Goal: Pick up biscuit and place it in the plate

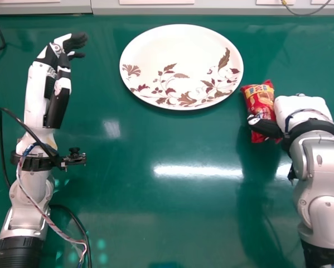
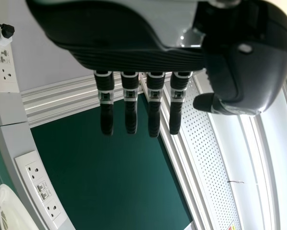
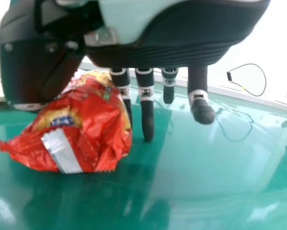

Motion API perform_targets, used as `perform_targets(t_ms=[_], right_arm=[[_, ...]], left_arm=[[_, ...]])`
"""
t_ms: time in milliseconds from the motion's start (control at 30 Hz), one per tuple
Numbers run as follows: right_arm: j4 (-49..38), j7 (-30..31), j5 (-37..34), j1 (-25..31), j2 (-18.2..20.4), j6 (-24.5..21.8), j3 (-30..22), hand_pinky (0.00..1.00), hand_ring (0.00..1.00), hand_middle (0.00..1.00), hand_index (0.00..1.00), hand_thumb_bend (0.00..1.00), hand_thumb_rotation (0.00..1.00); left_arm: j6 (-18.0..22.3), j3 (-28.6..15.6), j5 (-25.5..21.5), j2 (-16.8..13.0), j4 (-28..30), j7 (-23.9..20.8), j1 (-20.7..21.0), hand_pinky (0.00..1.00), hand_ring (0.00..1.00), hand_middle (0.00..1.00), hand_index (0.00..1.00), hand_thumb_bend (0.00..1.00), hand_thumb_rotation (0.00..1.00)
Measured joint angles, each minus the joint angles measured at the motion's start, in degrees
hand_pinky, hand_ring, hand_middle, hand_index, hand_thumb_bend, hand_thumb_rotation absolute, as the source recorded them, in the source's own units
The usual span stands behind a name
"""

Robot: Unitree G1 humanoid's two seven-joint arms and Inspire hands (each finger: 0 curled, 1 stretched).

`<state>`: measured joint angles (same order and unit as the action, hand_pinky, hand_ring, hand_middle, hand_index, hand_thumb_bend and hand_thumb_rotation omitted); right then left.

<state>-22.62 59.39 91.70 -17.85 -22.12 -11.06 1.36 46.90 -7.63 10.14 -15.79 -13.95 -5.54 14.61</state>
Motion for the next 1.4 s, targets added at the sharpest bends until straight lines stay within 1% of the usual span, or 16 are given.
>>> perform_targets(t_ms=[67, 133, 233, 333, 433, 500, 533, 633, 667, 800, 900, 1000, 1033, 1067, 1200, 1400], right_arm=[[0.03, -0.06, -1.27, -0.1, -0.91, -0.13, 0.18, 0.08, 0.4, 0.5, 0.48, 0.52, 0.0], [-0.03, -0.17, -2.65, 0.0, -1.69, -0.41, 0.18, 0.08, 0.4, 0.5, 0.48, 0.52, 0.0], [-0.2, -0.18, -3.39, -0.13, -2.1, -1.71, 0.21, 0.09, 0.41, 0.5, 0.48, 0.52, 0.0], [-0.71, -1.02, -4.22, -0.05, -1.65, -3.74, 0.09, 0.1, 0.41, 0.5, 0.49, 0.51, 0.0], [-1.88, -2.65, -6.12, 0.34, -0.46, -6.3, -0.89, 0.12, 0.4, 0.5, 0.49, 0.51, 0.0], [-3.31, -2.28, -7.6, 0.62, -0.42, -7.68, -1.59, 0.13, 0.39, 0.5, 0.49, 0.51, 0.0], [-4.11, -1.93, -8.34, 0.7, -0.3, -8.15, -2.04, 0.15, 0.39, 0.51, 0.49, 0.51, 0.0], [-7.05, 0.27, -11.05, 1.46, -0.86, -9.05, -4.11, 0.19, 0.39, 0.51, 0.49, 0.51, 0.0], [-7.76, 0.51, -12.4, 1.98, -1.17, -9.13, -5.05, 0.18, 0.38, 0.48, 0.51, 0.5, 0.0], [-9.46, -0.48, -17.75, 3.94, -3.33, -8.9, -8.87, 0.15, 0.37, 0.45, 0.53, 0.5, 0.0], [-9.66, -3.27, -20.3, 3.7, -5.39, -8.79, -11.22, 0.14, 0.37, 0.46, 0.52, 0.51, 0.0], [-9.66, -3.71, -21.36, 1.56, -5.61, -10.07, -11.62, 0.1, 0.37, 0.44, 0.51, 0.51, 0.0], [-9.65, -3.65, -21.36, 0.52, -5.7, -10.52, -11.48, 0.1, 0.36, 0.43, 0.52, 0.5, 0.0], [-9.62, -3.54, -21.33, -0.53, -6.0, -10.84, -11.15, 0.12, 0.37, 0.47, 0.5, 0.51, 0.0], [-8.91, -3.94, -22.83, -4.56, -7.59, -10.8, -10.16, 0.11, 0.37, 0.44, 0.52, 0.51, 0.0], [-5.37, -7.24, -22.71, -11.36, -7.99, -10.74, -6.12, 0.06, 0.38, 0.44, 0.52, 0.51, 0.0]], left_arm=[[0.01, 0.0, -0.04, 0.06, -0.33, 0.0, 0.19, 0.71, 0.81, 0.8, 0.79, 0.12, 0.2], [0.02, 0.0, -0.05, 0.06, -0.79, 0.0, 0.29, 0.72, 0.81, 0.81, 0.79, 0.12, 0.16], [0.02, 0.02, -0.21, 0.09, -1.35, 0.04, 0.5, 0.77, 0.83, 0.82, 0.81, 0.13, 0.15], [-0.23, 0.02, -0.21, 0.07, -1.46, 0.05, 0.54, 0.77, 0.82, 0.82, 0.82, 0.14, 0.16], [-0.44, 0.01, -0.2, -0.17, -2.26, 0.05, 0.61, 0.74, 0.8, 0.81, 0.81, 0.16, 0.16], [-0.57, -0.05, -0.18, -0.43, -2.62, 0.05, 1.04, 0.74, 0.8, 0.81, 0.81, 0.17, 0.21], [-0.88, -0.09, -0.17, -0.53, -2.67, 0.05, 1.14, 0.75, 0.8, 0.81, 0.81, 0.18, 0.22], [-1.1, -0.11, -0.13, -0.63, -3.54, 0.04, 2.07, 0.69, 0.78, 0.79, 0.8, 0.17, 0.21], [-1.09, -0.13, -0.01, -0.7, -3.94, 0.02, 2.45, 0.67, 0.77, 0.79, 0.79, 0.17, 0.22], [-1.05, -0.3, 0.07, -1.48, -5.12, -0.2, 3.3, 0.66, 0.77, 0.79, 0.79, 0.19, 0.22], [-1.07, -0.31, 0.52, -2.03, -5.41, -0.22, 3.51, 0.67, 0.77, 0.79, 0.79, 0.19, 0.23], [-2.05, -0.32, 1.16, -2.1, -4.81, -0.37, 3.4, 0.66, 0.77, 0.79, 0.79, 0.21, 0.23], [-2.51, -0.32, 1.34, -2.09, -4.47, -0.47, 3.37, 0.66, 0.77, 0.79, 0.79, 0.21, 0.24], [-3.01, -0.32, 1.62, -2.07, -4.14, -0.69, 3.37, 0.65, 0.77, 0.78, 0.79, 0.21, 0.24], [-3.97, -0.29, 2.16, -2.02, -3.82, -0.93, 3.41, 0.65, 0.77, 0.78, 0.79, 0.21, 0.23], [-4.98, -0.29, 2.19, -2.07, -3.64, -1.04, 3.47, 0.69, 0.79, 0.8, 0.81, 0.22, 0.25]])
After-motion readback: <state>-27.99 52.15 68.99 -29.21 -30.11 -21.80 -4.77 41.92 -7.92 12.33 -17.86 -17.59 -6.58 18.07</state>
